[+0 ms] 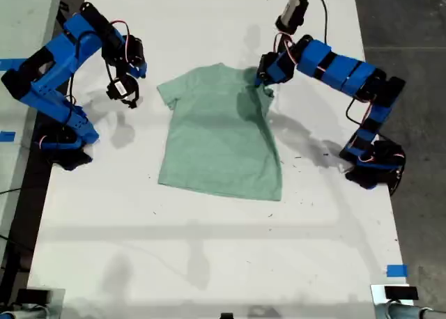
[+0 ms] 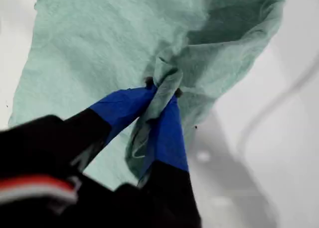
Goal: Fold tshirt
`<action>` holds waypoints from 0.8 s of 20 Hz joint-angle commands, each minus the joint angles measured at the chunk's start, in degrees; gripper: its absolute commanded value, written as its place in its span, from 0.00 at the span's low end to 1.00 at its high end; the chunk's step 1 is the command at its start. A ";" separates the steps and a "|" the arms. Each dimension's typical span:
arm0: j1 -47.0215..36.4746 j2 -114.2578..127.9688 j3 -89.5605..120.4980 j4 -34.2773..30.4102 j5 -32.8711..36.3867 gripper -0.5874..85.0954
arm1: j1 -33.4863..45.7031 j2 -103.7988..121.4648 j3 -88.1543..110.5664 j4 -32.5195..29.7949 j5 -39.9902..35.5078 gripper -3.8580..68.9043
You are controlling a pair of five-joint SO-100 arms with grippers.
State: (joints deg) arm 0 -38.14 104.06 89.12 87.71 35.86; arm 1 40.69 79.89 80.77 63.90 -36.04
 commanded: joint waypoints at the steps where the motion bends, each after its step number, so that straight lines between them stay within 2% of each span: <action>1: 1.49 0.18 -0.53 -0.62 -0.53 0.01 | -2.55 -4.13 -3.96 -7.47 2.64 0.02; 2: 1.67 0.18 -0.53 -0.62 -0.70 0.01 | -3.34 -6.50 -3.52 -10.55 2.46 0.07; 3: 1.85 0.18 -0.53 -0.62 -0.88 0.01 | -4.13 -9.76 -5.10 -11.34 2.29 0.32; 4: 2.02 0.18 -0.53 -0.62 -0.97 0.01 | -4.66 -12.66 -7.65 -10.02 2.02 0.52; 5: 2.11 0.18 -0.53 -0.53 -1.05 0.01 | -5.10 -13.89 -8.88 -9.05 1.76 0.65; 10: 2.72 0.26 -0.53 -0.53 -1.58 0.01 | -4.66 -1.67 -9.05 2.64 1.14 0.60; 13: 3.25 0.35 -0.53 -0.44 -1.93 0.01 | -3.25 11.78 -6.77 12.13 -1.32 0.49; 16: 3.43 0.44 -0.53 0.00 -2.90 0.01 | -3.16 25.31 2.02 17.05 -3.08 0.40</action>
State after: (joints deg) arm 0 -35.95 104.06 89.12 87.80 34.54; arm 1 37.00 94.66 79.72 78.84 -37.53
